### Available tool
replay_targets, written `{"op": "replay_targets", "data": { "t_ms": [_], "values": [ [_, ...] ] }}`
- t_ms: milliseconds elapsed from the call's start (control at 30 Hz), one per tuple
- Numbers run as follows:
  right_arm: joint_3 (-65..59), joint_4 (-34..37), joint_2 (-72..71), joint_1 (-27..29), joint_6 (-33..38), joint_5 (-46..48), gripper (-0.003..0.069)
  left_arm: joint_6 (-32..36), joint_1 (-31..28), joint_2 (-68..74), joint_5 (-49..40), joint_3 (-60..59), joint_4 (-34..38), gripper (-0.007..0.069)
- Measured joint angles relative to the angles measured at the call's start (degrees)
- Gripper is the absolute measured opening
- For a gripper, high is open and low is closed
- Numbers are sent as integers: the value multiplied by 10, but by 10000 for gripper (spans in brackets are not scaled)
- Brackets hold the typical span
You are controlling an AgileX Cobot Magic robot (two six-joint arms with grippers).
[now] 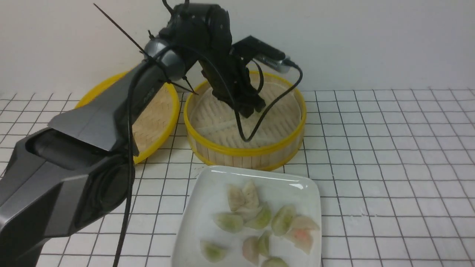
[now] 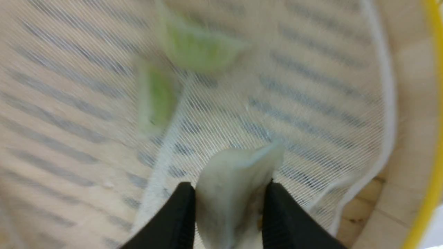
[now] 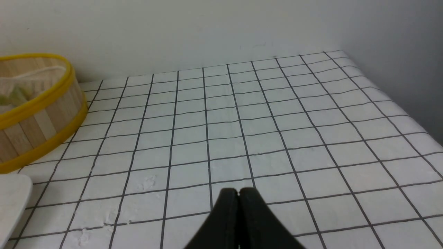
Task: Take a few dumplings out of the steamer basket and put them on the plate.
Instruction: Use the left arm to grab a dumpling from the steamer, then use the left arm to put the dumpling into the plate, then use the left arm to grab a dumpling from the steamer
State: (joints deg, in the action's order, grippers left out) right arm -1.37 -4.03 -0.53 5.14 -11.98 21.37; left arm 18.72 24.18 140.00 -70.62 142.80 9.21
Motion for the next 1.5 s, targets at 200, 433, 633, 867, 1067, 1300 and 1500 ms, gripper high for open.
{"op": "replay_targets", "data": {
  "t_ms": [200, 433, 633, 867, 1067, 1300, 1500],
  "values": [
    [0, 0, 0, 0, 0, 0, -16, -68, 1, -129, -1, -79, 1, 218],
    [0, 0, 0, 0, 0, 0, -16, -76, 7, -353, -5, -383, 28, 218],
    [0, 0, 0, 0, 0, 0, -16, -70, 25, -383, -7, -542, 51, 218],
    [0, 0, 0, 0, 0, 0, -16, -97, 42, -342, 49, -595, -1, 221],
    [0, 0, 0, 0, 0, 0, -16, -116, 42, -311, 100, -595, -24, 376],
    [0, 0, 0, 0, 0, 0, -16, -127, 42, -307, 125, -535, -44, 490],
    [0, 0, 0, 0, 0, 0, -16, -171, 32, -260, 169, -355, -114, 378]
  ]
}}
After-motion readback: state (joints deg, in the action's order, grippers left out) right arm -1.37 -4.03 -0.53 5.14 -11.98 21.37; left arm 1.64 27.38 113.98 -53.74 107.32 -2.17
